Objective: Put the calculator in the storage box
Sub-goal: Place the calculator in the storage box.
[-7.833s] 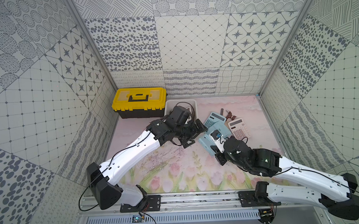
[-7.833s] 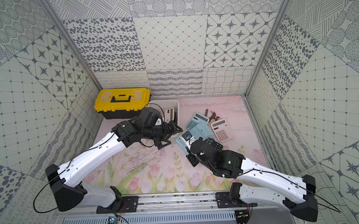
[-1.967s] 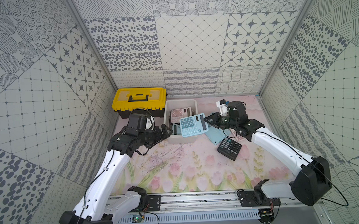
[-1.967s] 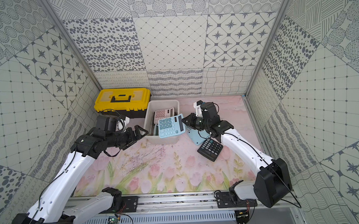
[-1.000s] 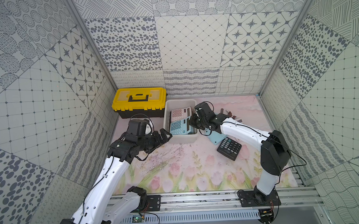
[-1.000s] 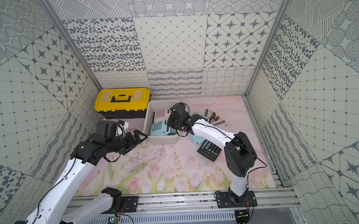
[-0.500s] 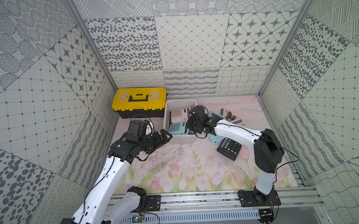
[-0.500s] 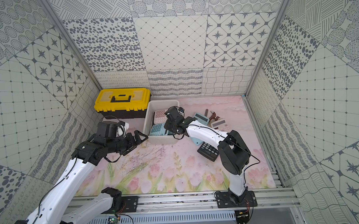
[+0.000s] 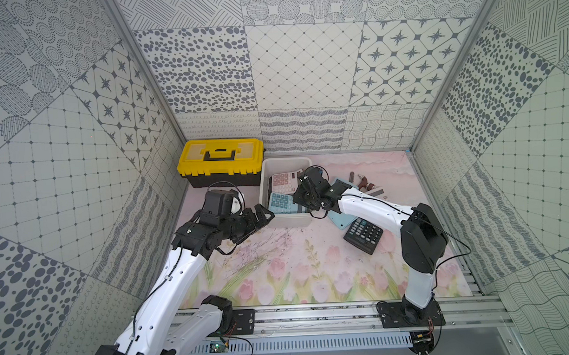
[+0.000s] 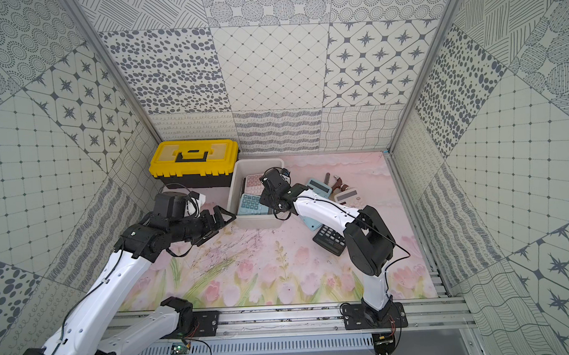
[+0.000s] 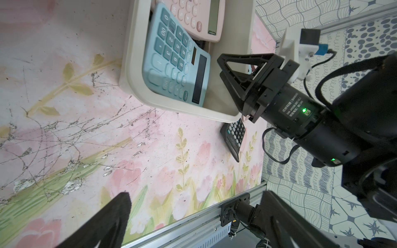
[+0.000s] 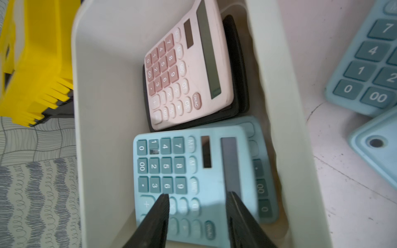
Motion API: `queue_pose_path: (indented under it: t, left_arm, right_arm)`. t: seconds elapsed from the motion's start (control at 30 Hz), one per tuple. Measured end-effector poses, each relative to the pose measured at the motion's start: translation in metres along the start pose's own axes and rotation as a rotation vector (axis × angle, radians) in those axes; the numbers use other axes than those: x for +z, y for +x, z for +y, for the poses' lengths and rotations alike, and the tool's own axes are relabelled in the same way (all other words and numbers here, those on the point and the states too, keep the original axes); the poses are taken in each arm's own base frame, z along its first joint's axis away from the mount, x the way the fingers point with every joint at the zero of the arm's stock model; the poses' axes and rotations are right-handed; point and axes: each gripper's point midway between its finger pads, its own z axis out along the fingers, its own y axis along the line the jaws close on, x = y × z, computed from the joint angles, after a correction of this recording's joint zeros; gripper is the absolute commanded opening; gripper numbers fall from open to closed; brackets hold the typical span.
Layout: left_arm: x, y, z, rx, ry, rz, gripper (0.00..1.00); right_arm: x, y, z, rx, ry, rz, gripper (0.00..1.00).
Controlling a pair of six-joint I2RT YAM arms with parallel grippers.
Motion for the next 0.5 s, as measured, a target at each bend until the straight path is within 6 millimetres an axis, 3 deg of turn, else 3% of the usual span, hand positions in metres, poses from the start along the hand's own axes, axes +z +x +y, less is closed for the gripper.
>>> queue_pose_path:
  t: [0.23, 0.4, 0.5]
  left_arm:
    - [0.003, 0.015, -0.023, 0.069, 0.043, 0.031, 1.0]
    - [0.011, 0.027, -0.039, 0.11, 0.066, 0.056, 1.0]
    - [0.017, 0.035, -0.048, 0.126, 0.076, 0.077, 1.0]
  right_arm:
    - [-0.053, -0.025, 0.004, -0.045, -0.071, -0.055, 0.85]
    - [-0.092, -0.045, -0.028, -0.049, -0.081, -0.104, 0.9]
    - [-0.106, -0.053, -0.06, -0.043, -0.062, -0.119, 0.93]
